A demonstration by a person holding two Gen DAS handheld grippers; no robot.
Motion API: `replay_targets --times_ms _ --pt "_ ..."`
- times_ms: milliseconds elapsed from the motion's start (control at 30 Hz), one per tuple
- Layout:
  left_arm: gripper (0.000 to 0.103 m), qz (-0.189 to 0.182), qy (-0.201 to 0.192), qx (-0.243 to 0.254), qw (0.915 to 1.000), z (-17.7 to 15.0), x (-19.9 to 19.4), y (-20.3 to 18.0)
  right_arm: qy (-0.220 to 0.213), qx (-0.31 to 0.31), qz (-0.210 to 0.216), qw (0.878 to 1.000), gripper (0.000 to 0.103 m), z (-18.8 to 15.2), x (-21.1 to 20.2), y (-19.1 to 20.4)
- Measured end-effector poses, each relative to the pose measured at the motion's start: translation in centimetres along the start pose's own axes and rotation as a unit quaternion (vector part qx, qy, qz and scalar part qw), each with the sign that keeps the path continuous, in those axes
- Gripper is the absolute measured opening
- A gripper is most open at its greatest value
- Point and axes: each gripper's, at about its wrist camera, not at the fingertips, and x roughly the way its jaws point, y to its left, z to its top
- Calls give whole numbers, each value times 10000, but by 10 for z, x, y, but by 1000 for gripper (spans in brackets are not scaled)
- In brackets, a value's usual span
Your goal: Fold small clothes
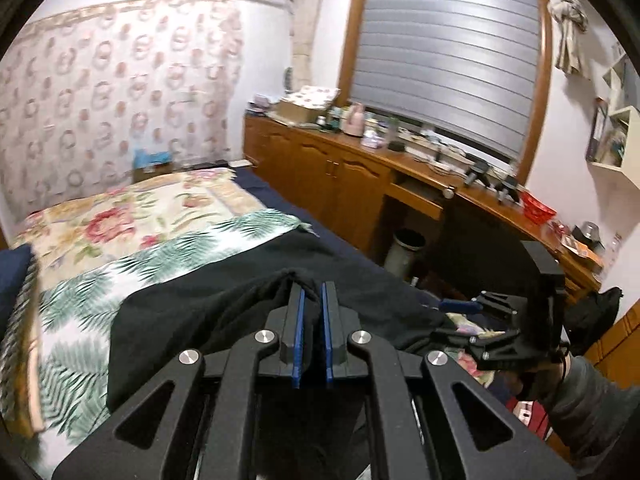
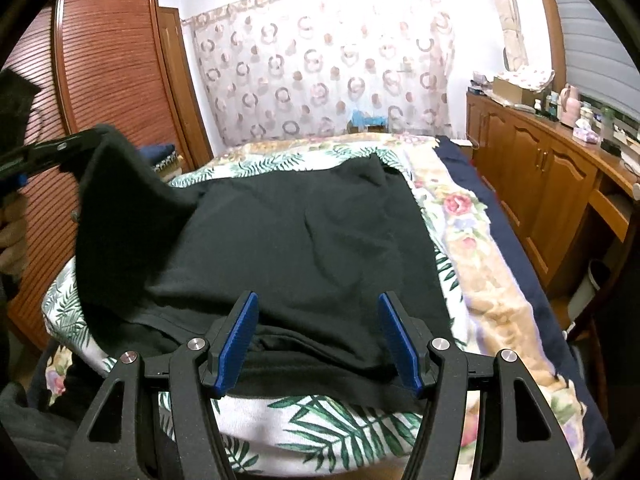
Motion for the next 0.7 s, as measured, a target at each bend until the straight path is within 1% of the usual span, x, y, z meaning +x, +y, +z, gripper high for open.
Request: replay_targets --times_ms 300,467,533,600,667,700 --pt "8 -477 294 376 9977 32 52 -56 -220 45 -145 9996 64 -18 -25 -15" --pt "9 -508 621 428 9959 32 79 -71 -232 201 -185 9994 64 -27 -31 -24" --pt "15 -543 674 506 9950 30 84 -75 -200 259 -203 9993 64 -28 -29 -24" --pt "35 -487 617 589 9952 30 81 -75 -163 311 -224 9991 64 -28 -24 -27" --pt "47 -438 562 618 9955 28 73 -68 -134 361 -226 9990 64 -23 -21 -32" --pt "52 -397 550 590 9959 26 68 -62 -123 387 -226 9989 64 -21 -18 -32"
